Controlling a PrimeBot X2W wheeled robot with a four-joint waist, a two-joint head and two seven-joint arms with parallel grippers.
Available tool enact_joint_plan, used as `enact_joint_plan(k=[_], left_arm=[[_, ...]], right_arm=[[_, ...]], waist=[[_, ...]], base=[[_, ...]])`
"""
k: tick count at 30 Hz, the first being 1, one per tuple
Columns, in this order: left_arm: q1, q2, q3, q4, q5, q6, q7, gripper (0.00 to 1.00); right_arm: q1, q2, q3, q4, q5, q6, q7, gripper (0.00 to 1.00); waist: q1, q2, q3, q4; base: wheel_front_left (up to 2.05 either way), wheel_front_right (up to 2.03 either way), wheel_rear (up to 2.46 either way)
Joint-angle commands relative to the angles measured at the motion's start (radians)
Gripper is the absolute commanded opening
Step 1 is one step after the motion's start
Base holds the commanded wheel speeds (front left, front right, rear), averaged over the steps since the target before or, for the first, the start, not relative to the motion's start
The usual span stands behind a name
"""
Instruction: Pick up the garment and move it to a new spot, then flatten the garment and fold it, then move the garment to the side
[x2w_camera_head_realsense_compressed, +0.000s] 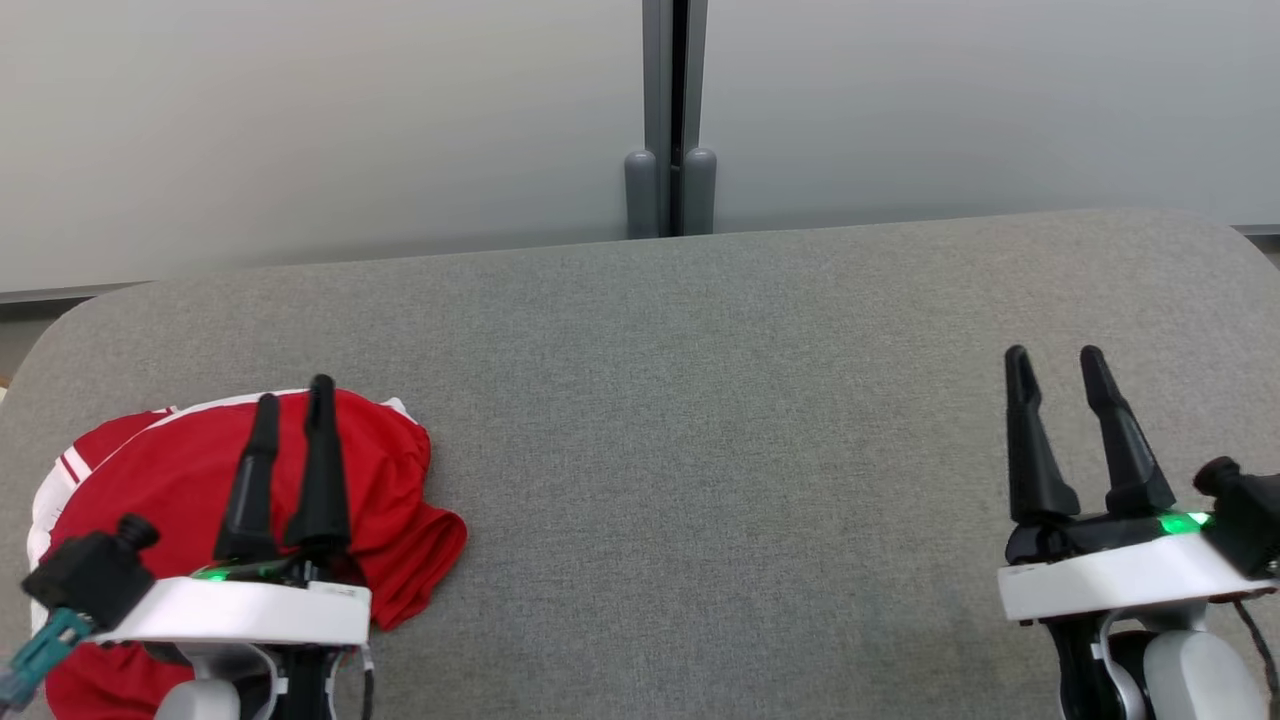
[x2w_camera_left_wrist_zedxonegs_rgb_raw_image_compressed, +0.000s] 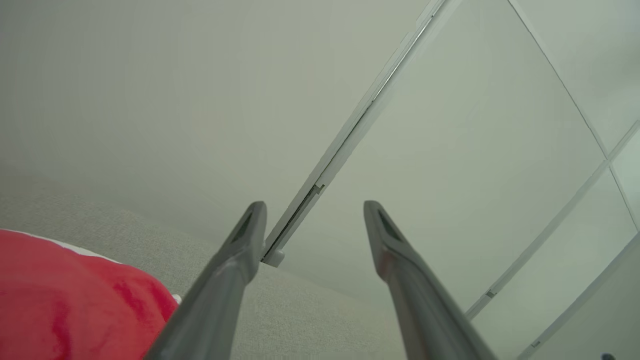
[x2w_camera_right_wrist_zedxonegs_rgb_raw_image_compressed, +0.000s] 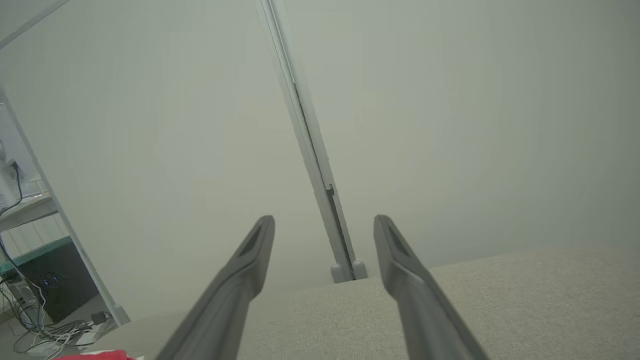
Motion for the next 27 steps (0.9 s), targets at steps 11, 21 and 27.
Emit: enact_joint_plan(k=[11, 21, 27], left_arm=[[-0.006, 0.007, -0.08, 0.03, 0.252, 0.035, -0.033, 1.0], [0.0, 0.026, -0.132, 0.065, 0.398, 0.082, -0.059, 1.0], [-0.001, 0.039, -0.166, 0.08, 0.457, 0.111, -0.072, 1.0]], right_arm=[[0.002, 0.006, 0.01, 0.014, -0.179, 0.0, -0.038, 1.0], [0.012, 0.014, -0.006, 0.08, -0.285, 0.0, -0.063, 1.0], [0.006, 0.014, 0.002, 0.088, -0.342, 0.0, -0.076, 1.0]], waist=[[0.0, -0.0001, 0.007, -0.006], [0.0, -0.0001, 0.007, -0.007], [0.0, -0.0001, 0.005, -0.007]], base=[[0.0, 0.0, 0.0], [0.0, 0.0, 0.0], [0.0, 0.0, 0.0]])
